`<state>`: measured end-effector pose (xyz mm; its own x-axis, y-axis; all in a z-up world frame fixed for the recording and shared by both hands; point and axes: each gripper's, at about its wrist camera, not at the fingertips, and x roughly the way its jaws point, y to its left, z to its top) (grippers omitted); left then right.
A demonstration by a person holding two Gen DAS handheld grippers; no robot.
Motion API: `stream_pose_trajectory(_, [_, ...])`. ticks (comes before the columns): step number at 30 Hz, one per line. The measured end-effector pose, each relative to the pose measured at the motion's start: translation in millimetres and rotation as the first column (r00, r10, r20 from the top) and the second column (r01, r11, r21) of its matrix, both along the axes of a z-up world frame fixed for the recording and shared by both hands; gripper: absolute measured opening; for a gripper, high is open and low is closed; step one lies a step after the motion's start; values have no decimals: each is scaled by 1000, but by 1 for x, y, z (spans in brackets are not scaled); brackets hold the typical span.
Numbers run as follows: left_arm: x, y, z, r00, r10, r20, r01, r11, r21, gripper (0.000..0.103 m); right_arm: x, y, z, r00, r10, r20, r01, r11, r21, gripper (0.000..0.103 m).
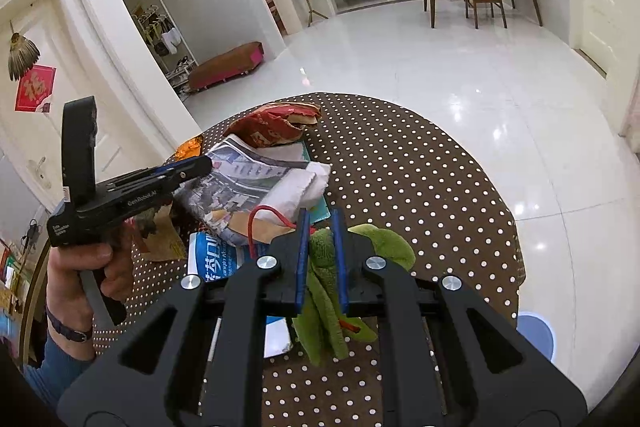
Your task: Collect trash
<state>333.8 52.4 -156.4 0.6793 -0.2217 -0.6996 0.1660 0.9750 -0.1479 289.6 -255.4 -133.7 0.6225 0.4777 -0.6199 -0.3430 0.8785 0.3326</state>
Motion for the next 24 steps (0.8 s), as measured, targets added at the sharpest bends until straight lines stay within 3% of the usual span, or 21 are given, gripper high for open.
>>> stream_pose_trajectory(3, [-1, -4, -5, 1000, -10, -24, 10, 1000, -5, 71, -1, -2, -3, 1000, 0, -5, 0, 1000, -6, 12])
stream_pose_trajectory(4, [-1, -7, -8, 1000, -6, -29, 6, 1000, 3, 76, 0, -2, -5, 1000, 0, -9, 0, 1000, -7, 12])
stream_pose_trajectory(9, [3, -9, -15, 998, 43, -45, -40, 998, 51, 80, 0, -2, -13, 1000, 1, -27, -1, 1000, -3, 12])
stream_pose_trajectory(12, [-1, -4, -10, 994, 106, -16, -104, 991, 87, 85, -1, -5, -13, 1000, 0, -31, 0, 1000, -1, 12])
stream_pose_trajectory(18, [-3, -12, -17, 999, 32, -43, -29, 997, 71, 89, 1, -3, -16, 999, 8, -33, -8, 1000, 2, 12])
stream_pose_trajectory(20, [-1, -16, -19, 999, -3, -50, 5, 999, 41, 87, 0, -2, -16, 999, 12, -33, -12, 1000, 3, 12])
stream_pose_trajectory(21, [-2, -19, -20, 998, -26, -49, 27, 999, 28, 73, 0, -2, -16, 999, 13, -34, -13, 1000, 3, 12])
stream_pose_trajectory(22, [0, -23, -20, 998, -34, -54, 36, 999, 38, 44, 0, -2, -17, 999, 13, -34, -13, 1000, 2, 12])
stream_pose_trajectory(24, [1, -29, -22, 996, -60, -65, 62, 997, 37, 26, -1, -3, -17, 999, 9, -34, -9, 1000, 2, 12])
